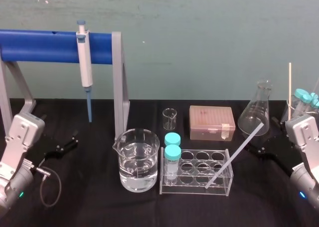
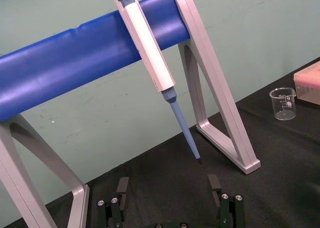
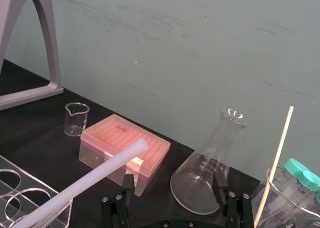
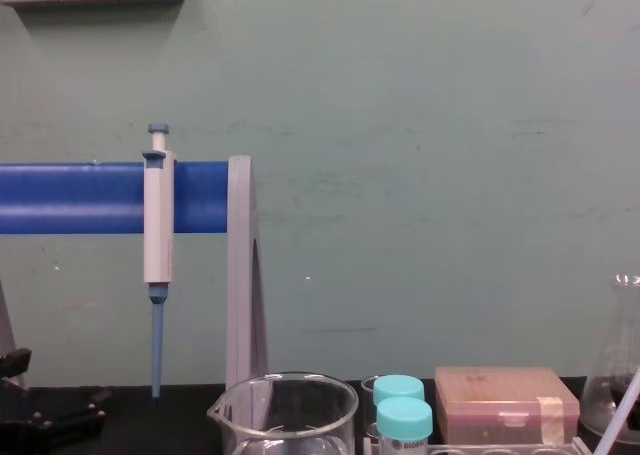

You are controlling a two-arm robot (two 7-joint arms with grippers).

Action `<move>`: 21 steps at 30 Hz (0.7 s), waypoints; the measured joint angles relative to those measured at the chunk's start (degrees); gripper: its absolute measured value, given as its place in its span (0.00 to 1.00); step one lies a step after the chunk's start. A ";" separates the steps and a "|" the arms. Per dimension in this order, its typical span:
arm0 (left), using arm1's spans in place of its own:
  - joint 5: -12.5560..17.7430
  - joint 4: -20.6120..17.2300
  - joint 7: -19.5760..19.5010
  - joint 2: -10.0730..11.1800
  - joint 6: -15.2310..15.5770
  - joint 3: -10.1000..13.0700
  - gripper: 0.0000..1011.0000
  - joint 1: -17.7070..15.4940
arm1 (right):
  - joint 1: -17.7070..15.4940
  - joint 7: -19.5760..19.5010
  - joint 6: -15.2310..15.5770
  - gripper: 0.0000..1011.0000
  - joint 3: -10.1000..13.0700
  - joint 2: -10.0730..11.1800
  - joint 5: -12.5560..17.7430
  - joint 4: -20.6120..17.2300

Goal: Pick up the stirring rod with one hand, then place it down.

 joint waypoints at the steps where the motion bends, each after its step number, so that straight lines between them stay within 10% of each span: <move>1: 0.00 0.00 0.00 0.00 0.00 0.00 0.99 0.00 | 0.00 0.21 -0.02 0.99 0.20 -0.06 0.10 0.00; 21: 0.00 0.00 0.00 0.00 0.00 0.00 0.99 0.00 | -13.14 7.40 11.17 0.99 9.42 7.92 10.05 -15.85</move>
